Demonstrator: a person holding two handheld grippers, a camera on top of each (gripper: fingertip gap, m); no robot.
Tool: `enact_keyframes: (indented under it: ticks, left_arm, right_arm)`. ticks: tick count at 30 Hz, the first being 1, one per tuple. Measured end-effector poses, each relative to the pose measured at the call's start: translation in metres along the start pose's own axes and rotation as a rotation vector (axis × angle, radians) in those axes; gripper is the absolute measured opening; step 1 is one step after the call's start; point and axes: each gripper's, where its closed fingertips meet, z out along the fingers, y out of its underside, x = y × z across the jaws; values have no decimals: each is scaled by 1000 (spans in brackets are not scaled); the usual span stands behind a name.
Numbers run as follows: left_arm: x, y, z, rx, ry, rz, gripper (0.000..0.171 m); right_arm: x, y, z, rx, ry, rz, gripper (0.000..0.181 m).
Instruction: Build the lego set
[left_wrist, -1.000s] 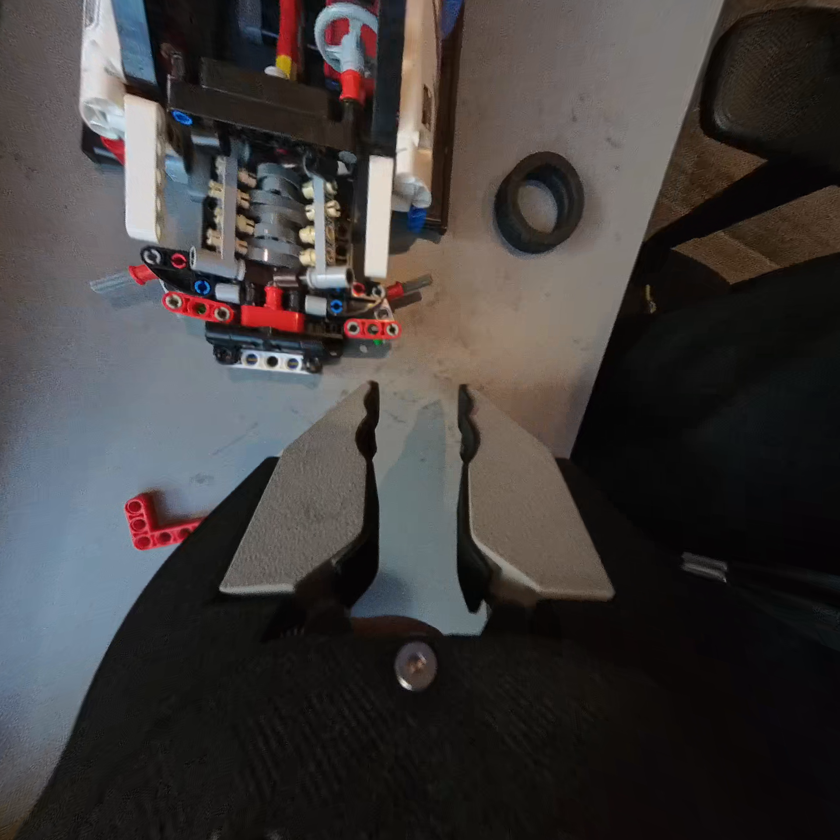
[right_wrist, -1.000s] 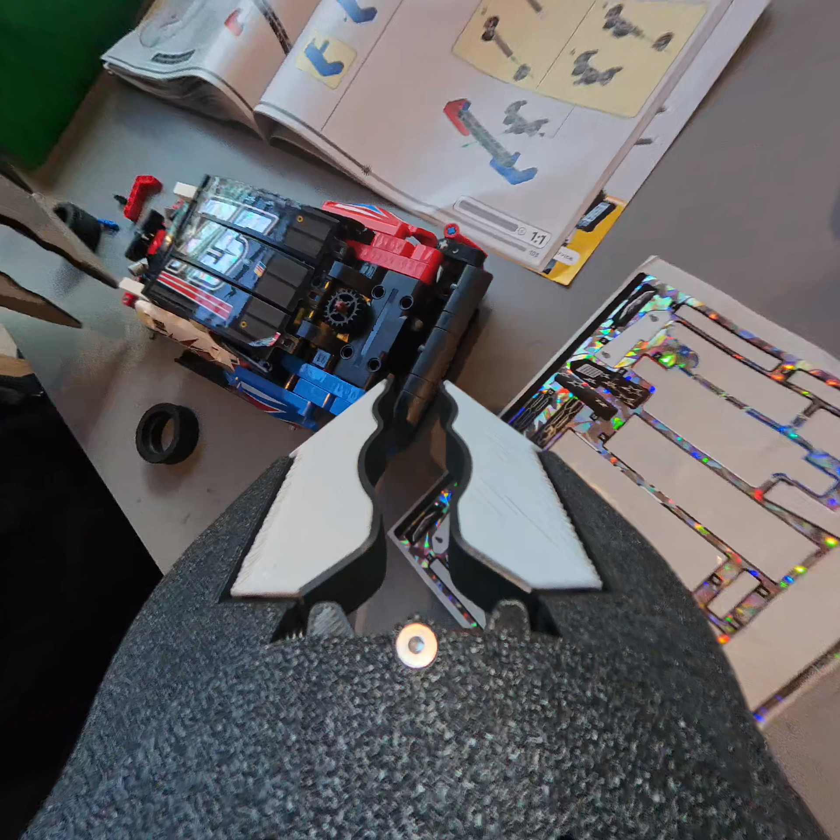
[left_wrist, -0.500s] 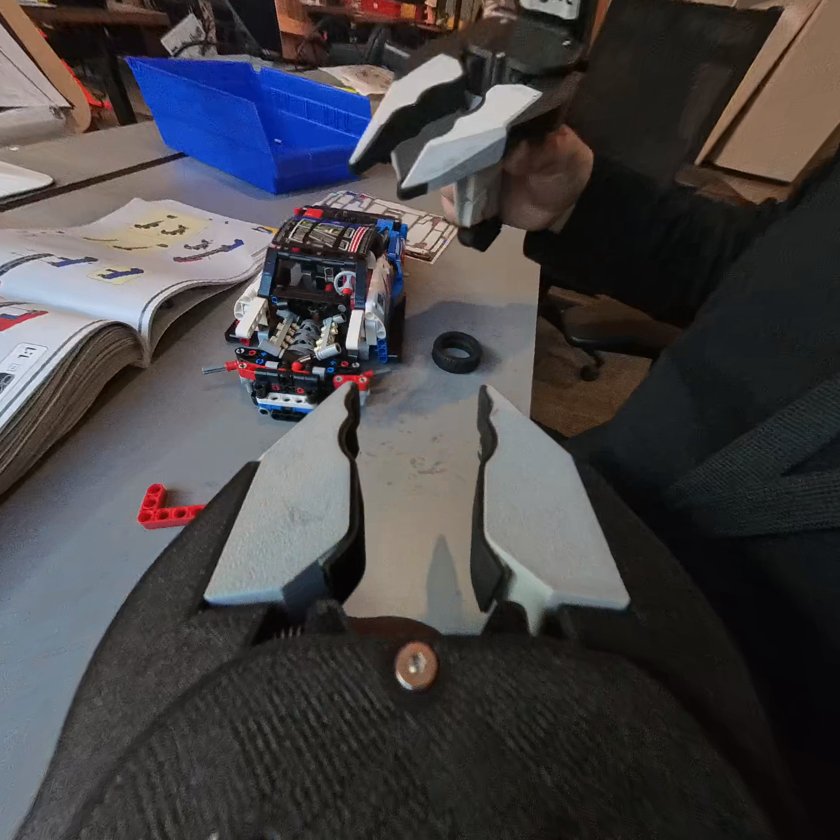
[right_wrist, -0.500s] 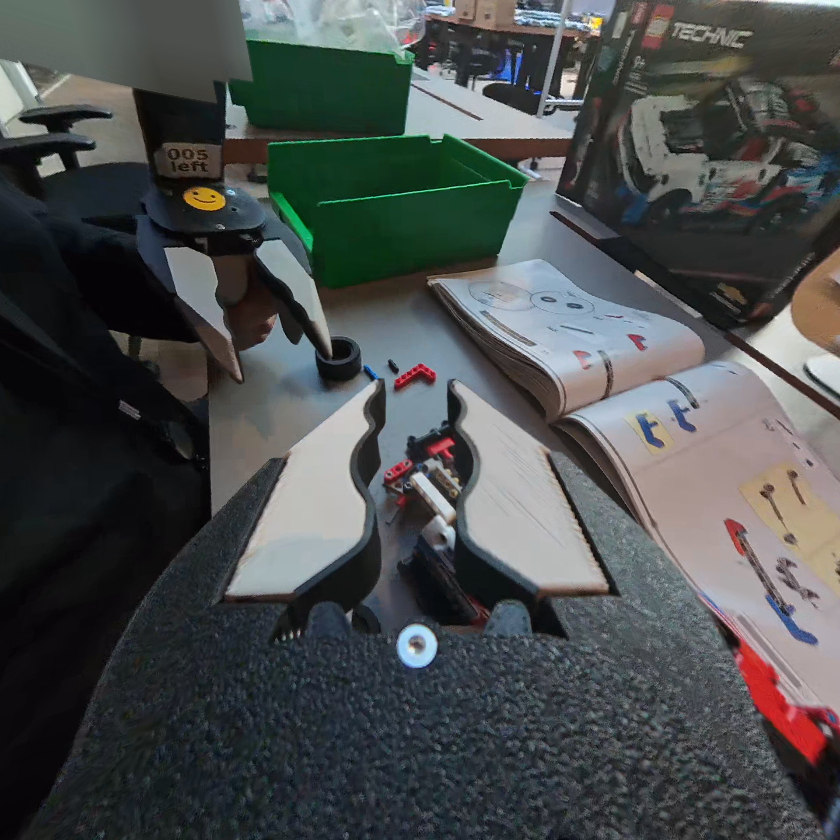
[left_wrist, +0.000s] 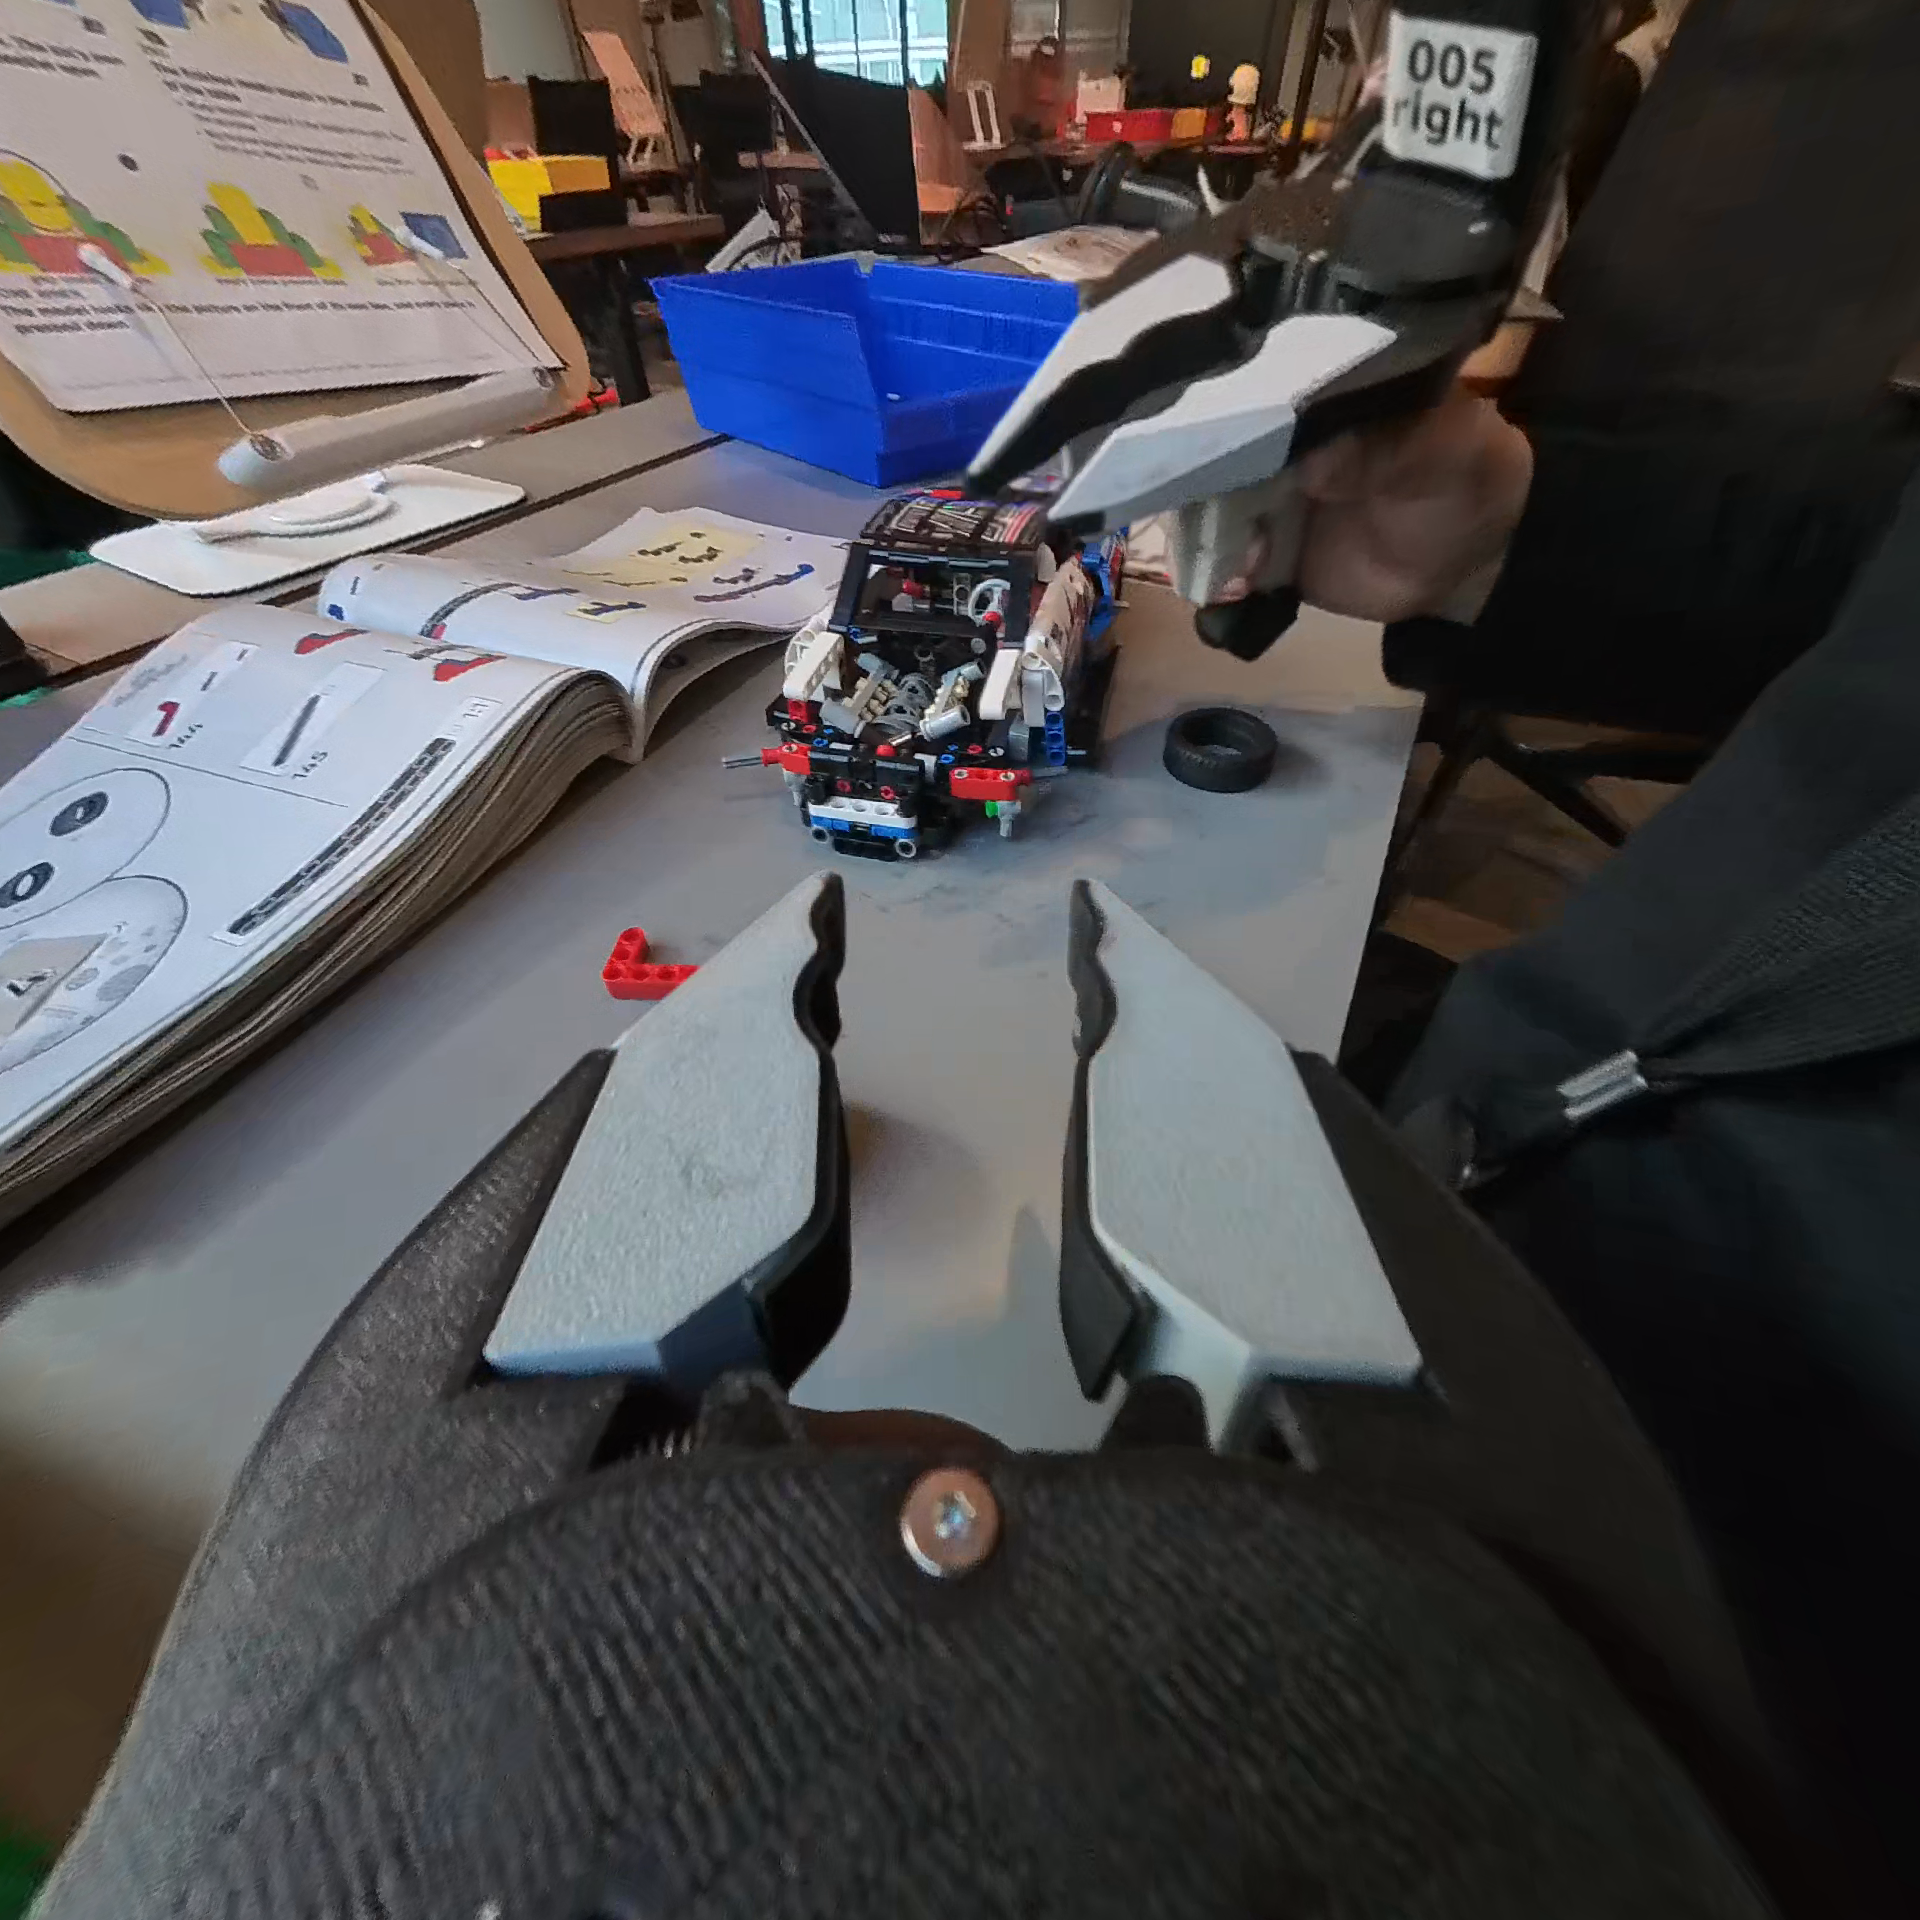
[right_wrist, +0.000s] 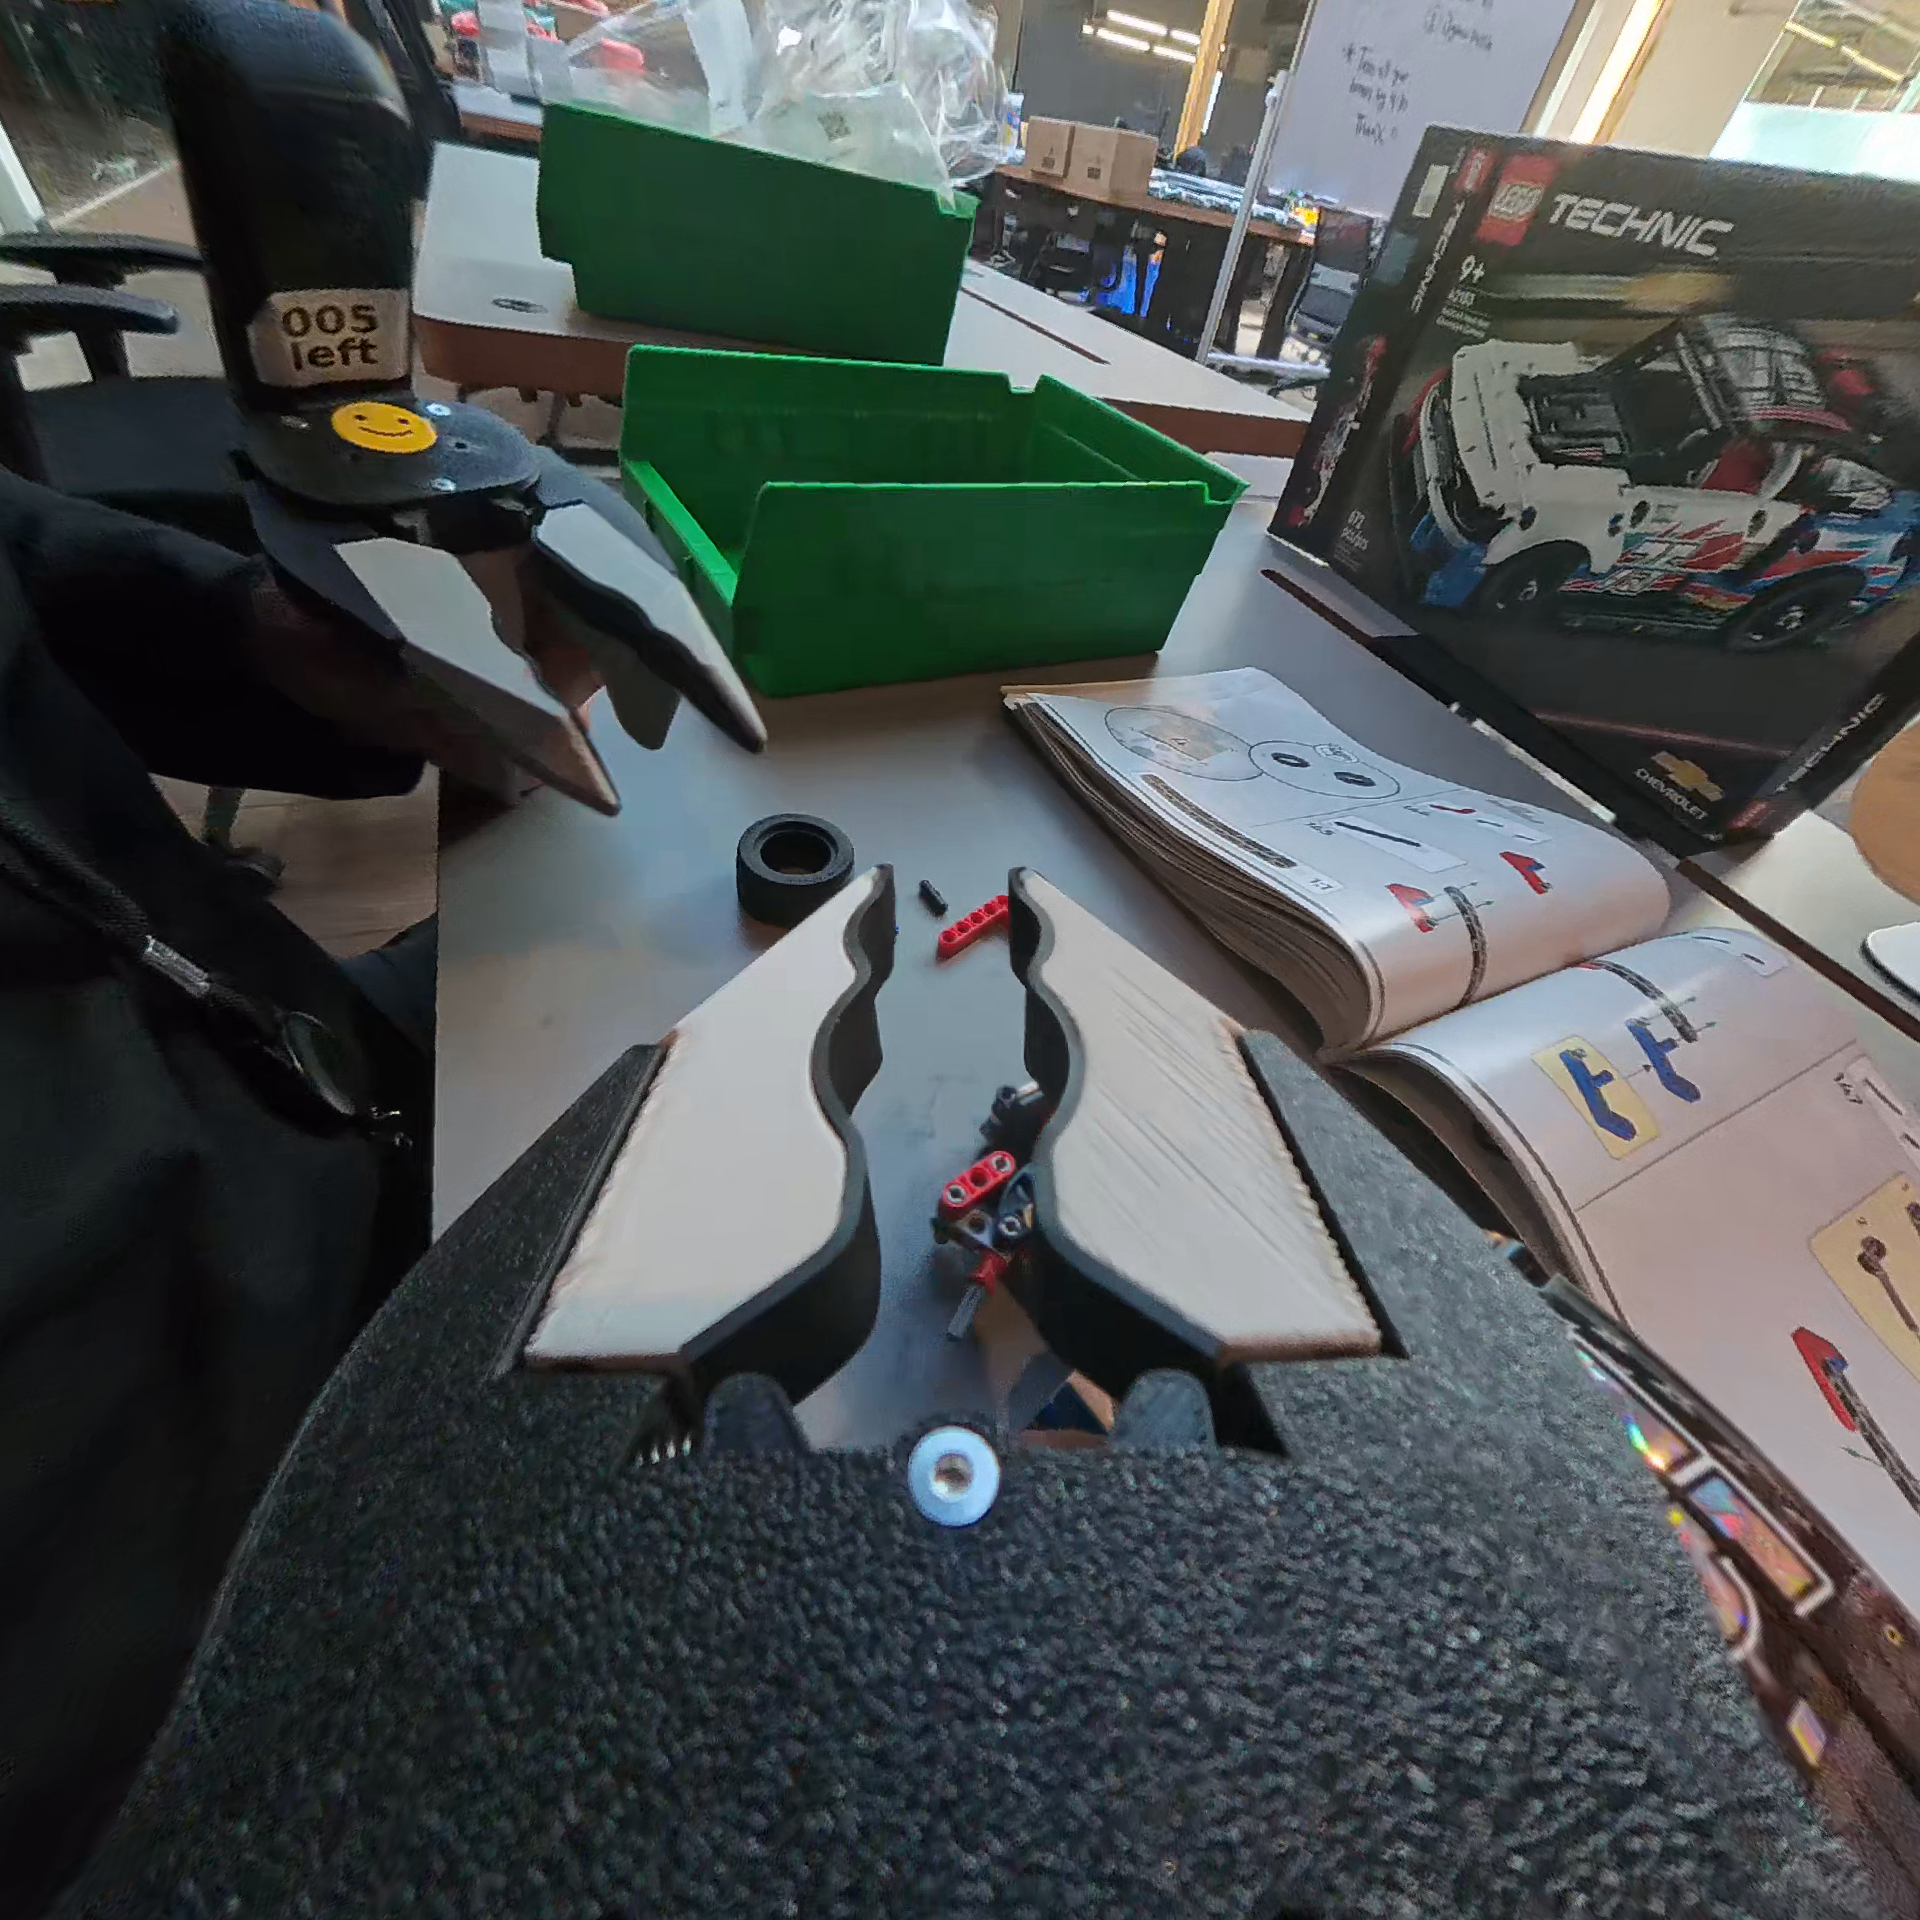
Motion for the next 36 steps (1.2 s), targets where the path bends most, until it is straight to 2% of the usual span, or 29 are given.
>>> enact_keyframes:
  ticks: [3, 8, 13, 18, 21, 26, 36]
  left_arm:
    - [-14, -8, -2, 58, -63, -2, 41]
    - [-32, -19, 2, 129, -143, 7, 45]
    - [-38, -22, 7, 152, -158, 13, 50]
    - [-45, -24, 4, 171, -188, -5, 52]
    - [-47, -24, 3, 176, -190, -11, 52]
    - [-48, -23, 3, 172, -176, -28, 51]
    - [-47, -23, 4, 168, -156, -42, 46]
  right_arm:
    - [-6, 4, 0, 12, 19, -20, 20]
    - [-15, -4, 3, 129, 43, 64, 19]
    - [-43, -21, 29, 203, 6, 55, 20]
    - [-75, -12, 61, 179, -111, 41, 21]
    - [-76, -19, 67, 222, -99, 7, 19]
    - [-80, -18, 75, 209, -118, -20, 20]
    - [-71, -19, 76, 214, -138, 56, 19]
